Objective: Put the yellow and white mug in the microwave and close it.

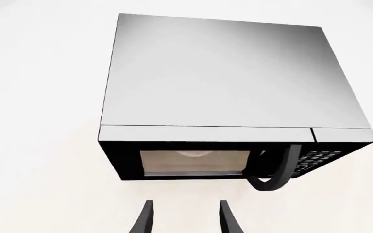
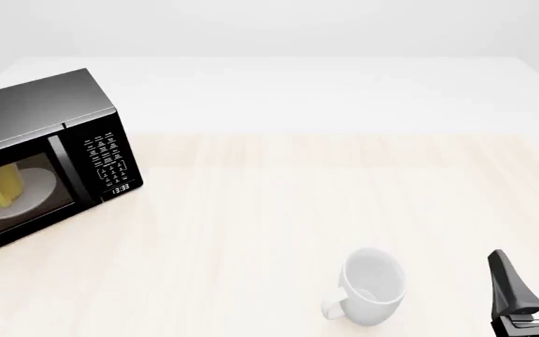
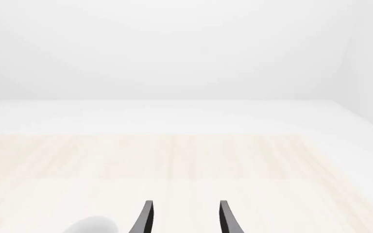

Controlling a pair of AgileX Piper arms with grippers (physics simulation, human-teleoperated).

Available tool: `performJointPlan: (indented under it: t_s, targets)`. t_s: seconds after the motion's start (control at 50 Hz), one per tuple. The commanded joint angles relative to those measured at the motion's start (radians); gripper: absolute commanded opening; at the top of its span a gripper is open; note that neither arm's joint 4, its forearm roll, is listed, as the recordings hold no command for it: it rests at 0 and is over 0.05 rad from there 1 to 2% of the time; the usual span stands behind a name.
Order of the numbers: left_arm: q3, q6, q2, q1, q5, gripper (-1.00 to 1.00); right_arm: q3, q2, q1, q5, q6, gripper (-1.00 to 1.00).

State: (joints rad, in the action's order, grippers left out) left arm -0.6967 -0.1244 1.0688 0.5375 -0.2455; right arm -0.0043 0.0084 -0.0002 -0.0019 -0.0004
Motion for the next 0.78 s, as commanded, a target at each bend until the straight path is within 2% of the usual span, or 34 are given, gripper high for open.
performJointPlan:
  t_s: [0.02,0.22,0.5,0.78]
  targets:
    - [-0.007,0.025,-0.139,0.003,-0.09,1.0,0.0,0.0,0.0,0.0,0.0,1.0]
    - [-0.045,0.03,-0.244,0.008,-0.177,1.0,0.0,0.0,0.0,0.0,0.0,1.0]
    - [-0.103,0.008,-0.325,-0.003,-0.259,1.0,0.0,0.0,0.0,0.0,0.0,1.0]
    - [-0.141,-0.024,-0.377,-0.068,-0.308,1.0,0.0,0.0,0.0,0.0,0.0,1.0]
